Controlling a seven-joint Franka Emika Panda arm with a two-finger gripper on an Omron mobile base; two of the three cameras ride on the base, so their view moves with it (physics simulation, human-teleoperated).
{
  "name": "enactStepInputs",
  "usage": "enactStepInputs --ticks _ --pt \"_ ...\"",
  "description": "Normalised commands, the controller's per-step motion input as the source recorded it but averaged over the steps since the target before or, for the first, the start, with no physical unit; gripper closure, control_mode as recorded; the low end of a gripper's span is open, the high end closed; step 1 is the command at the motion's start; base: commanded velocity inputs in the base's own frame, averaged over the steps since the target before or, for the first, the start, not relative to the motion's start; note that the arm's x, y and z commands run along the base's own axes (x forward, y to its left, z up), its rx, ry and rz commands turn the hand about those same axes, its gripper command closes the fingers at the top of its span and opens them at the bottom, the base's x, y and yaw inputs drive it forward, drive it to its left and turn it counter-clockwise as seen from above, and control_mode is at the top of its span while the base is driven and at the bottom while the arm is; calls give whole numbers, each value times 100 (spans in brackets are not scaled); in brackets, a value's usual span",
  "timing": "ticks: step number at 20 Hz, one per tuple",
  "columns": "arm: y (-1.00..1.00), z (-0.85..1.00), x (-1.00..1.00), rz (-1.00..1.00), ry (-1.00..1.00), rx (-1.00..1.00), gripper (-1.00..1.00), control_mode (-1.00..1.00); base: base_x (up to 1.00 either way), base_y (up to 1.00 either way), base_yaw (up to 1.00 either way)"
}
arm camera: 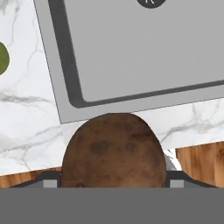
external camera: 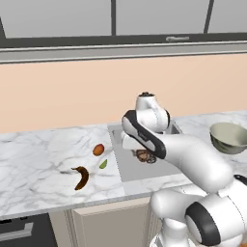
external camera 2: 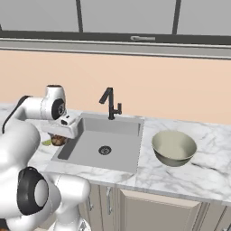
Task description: There is a mixed pile of frozen fruits and vegetables on the counter. Locate all the frozen vegetables and place the items in a bowl on the counter. Take all the frozen fruits and defrost them in a running sink.
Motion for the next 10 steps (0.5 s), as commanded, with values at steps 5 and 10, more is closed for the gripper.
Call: enactStepInputs --ticks 5,10 --pt "-44 14 -4 -6 0 0 100 -100 0 0 0" --pt "-29 10 0 -5 1 0 100 -100 0 0 0"
